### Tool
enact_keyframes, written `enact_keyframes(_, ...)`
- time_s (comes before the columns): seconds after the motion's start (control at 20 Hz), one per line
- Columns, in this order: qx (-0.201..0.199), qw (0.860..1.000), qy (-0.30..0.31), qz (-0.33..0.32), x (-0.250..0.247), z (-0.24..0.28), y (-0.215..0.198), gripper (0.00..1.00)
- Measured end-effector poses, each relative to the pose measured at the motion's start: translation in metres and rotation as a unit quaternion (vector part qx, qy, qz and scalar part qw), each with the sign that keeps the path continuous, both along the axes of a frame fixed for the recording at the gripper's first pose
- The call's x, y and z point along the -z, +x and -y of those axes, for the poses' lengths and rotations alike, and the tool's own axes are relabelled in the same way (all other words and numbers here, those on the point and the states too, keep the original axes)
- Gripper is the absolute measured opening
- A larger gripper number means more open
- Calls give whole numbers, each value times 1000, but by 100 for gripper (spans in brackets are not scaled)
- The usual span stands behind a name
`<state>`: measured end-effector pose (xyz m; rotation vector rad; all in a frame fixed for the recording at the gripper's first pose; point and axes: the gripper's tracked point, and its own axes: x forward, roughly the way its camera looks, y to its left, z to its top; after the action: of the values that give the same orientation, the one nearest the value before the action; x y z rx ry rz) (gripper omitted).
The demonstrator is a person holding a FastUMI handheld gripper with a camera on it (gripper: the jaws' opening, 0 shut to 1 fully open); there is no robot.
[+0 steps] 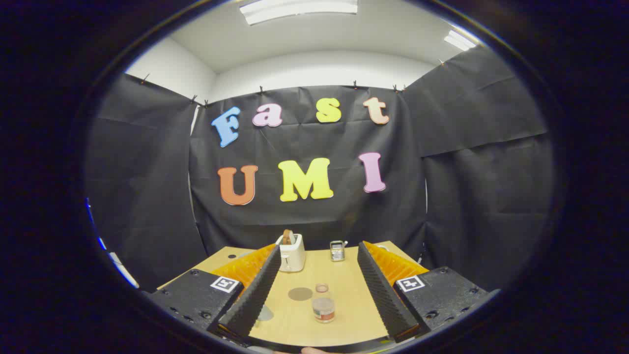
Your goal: Take the bottle from table, then pour the juice into the cup, finally place the bottle on the coaster
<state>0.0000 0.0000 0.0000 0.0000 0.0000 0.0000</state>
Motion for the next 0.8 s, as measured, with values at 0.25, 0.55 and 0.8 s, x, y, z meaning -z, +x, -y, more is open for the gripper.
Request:
enact_keyframes(0.25,-9,1000,-5,16,-8,-3,-15,100)
enact_keyframes(0.55,-14,1000,-21,18,-9,-11,-21,100)
enact_keyframes(0.8,-17,999,-29,17,-7,-19,-24,100)
